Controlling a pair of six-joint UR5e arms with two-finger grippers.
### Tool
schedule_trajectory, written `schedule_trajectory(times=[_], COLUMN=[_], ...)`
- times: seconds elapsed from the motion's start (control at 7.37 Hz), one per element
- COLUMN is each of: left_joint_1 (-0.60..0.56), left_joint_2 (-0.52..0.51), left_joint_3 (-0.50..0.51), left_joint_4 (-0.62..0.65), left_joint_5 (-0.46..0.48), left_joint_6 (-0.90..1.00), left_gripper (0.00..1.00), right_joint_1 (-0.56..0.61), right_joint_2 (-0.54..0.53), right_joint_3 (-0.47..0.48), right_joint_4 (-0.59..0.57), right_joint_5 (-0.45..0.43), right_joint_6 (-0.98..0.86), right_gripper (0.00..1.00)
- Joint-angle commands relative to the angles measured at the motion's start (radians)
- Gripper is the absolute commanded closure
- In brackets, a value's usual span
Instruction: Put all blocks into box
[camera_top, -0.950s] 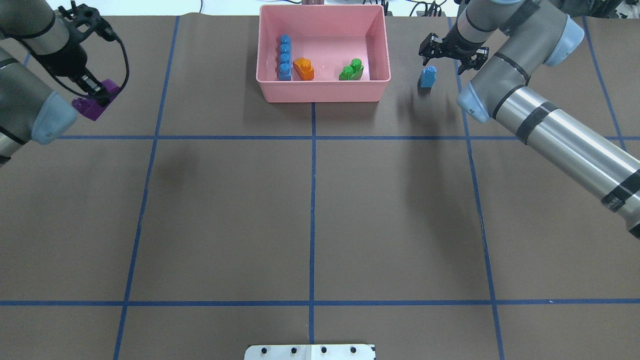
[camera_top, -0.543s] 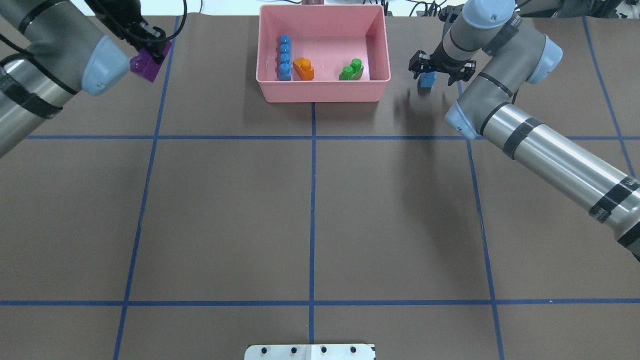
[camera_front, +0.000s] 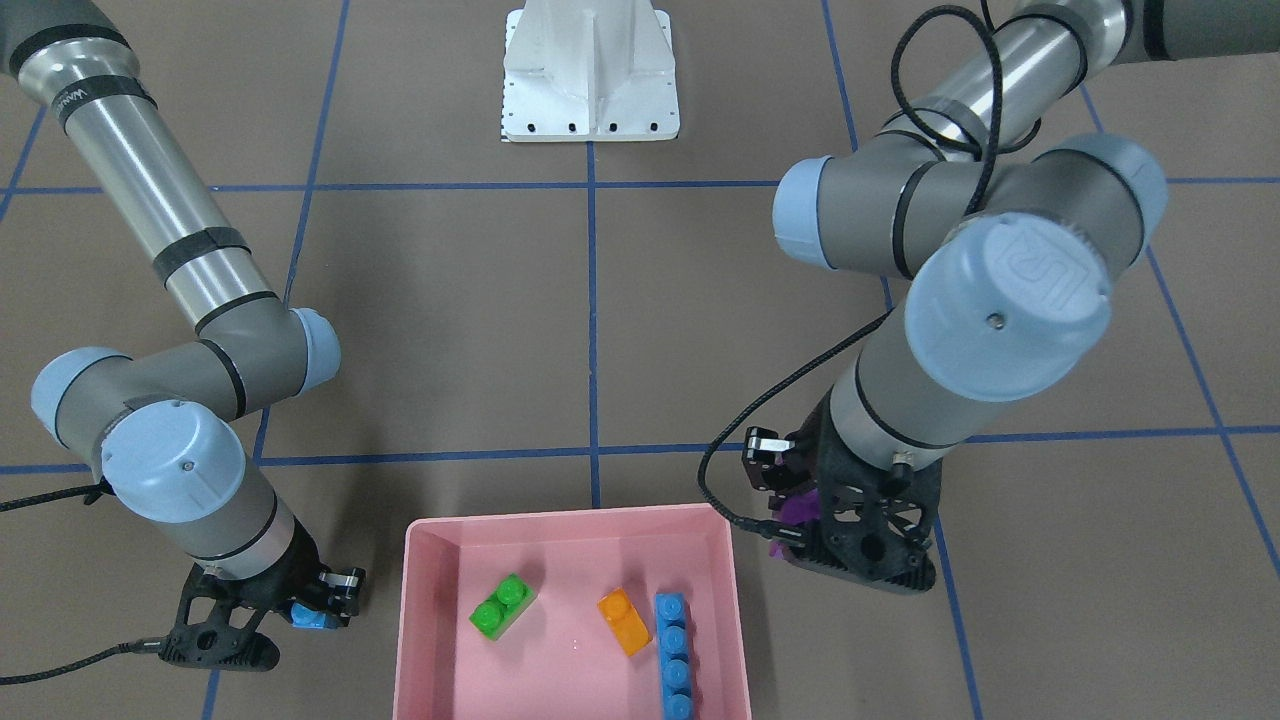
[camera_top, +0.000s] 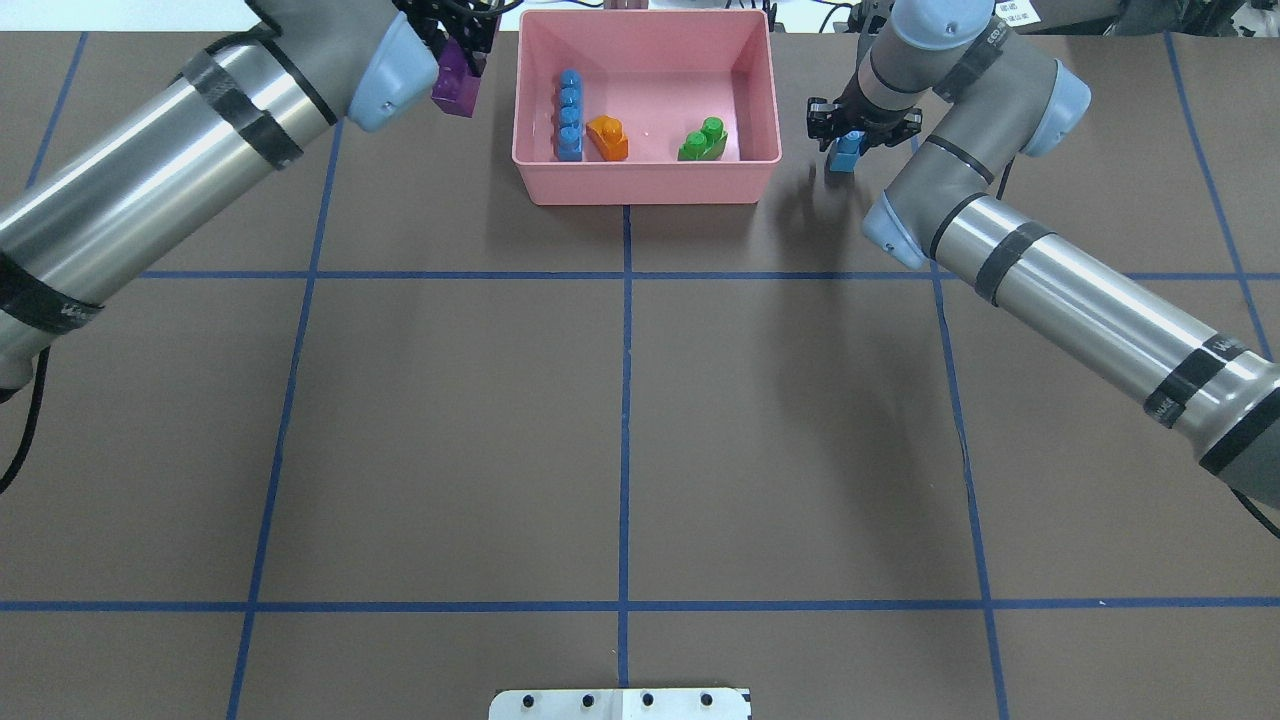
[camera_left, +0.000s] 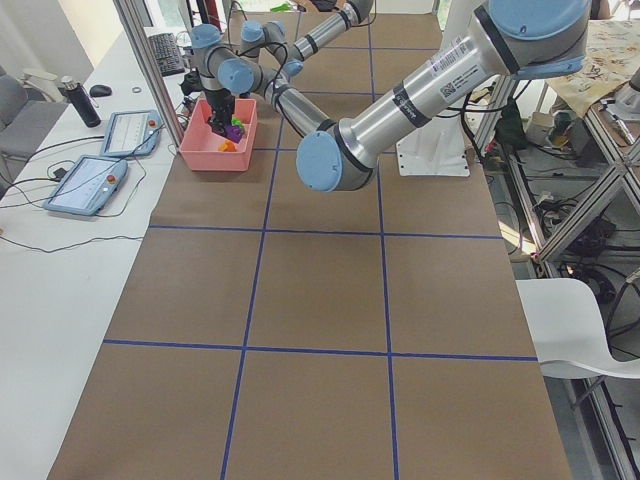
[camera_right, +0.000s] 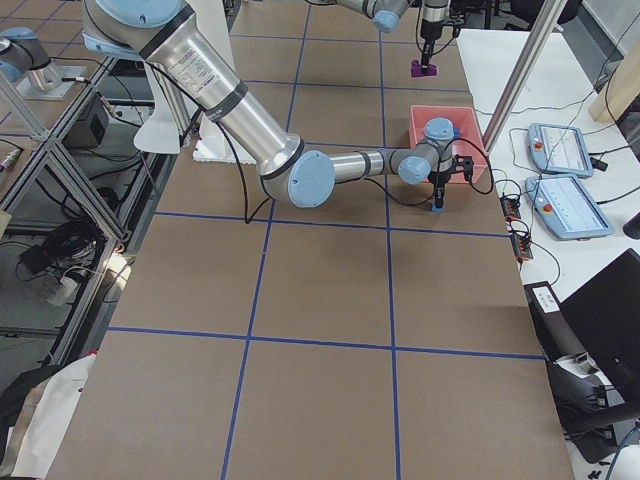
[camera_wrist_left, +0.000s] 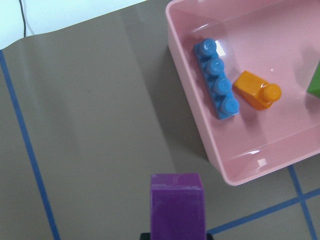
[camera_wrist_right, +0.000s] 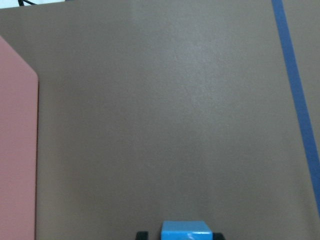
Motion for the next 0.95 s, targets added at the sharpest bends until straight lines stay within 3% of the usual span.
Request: schedule_trajectory(times=[0.0,0.14,0.27,0.41,0.54,0.81], left_joint_1=[0.046,0.083,0.120,0.151,0.151,0.114], left_joint_2=[-0.070,-0.081,-0.081,-0.093,-0.099,-0.099], left_joint_3=[0.115,0.164,0.230,0.280,0.282,0.269], left_joint_4=[-0.120,-0.209,-0.331,-0.401,-0.403,-0.398], left_joint_5=[0.074,0.159,0.222,0.271,0.271,0.246], left_joint_6=[-0.106,-0.146,-0.187,-0.192,-0.192,-0.182], left_gripper=[1.00,1.00,0.96,0.56,0.01,0.00], right_joint_1=[0.020,0.055,0.078,0.087,0.072,0.002], right_joint_2=[0.024,0.060,0.129,0.201,0.235,0.271], right_joint_3=[-0.016,-0.017,-0.016,-0.017,-0.026,-0.043], right_joint_4=[0.000,-0.012,-0.095,-0.151,-0.152,-0.139], right_joint_5=[-0.011,-0.005,-0.002,-0.001,-0.001,-0.028], right_joint_6=[-0.065,-0.061,-0.062,-0.056,0.015,0.105], right_gripper=[1.00,1.00,1.00,1.00,1.00,1.00])
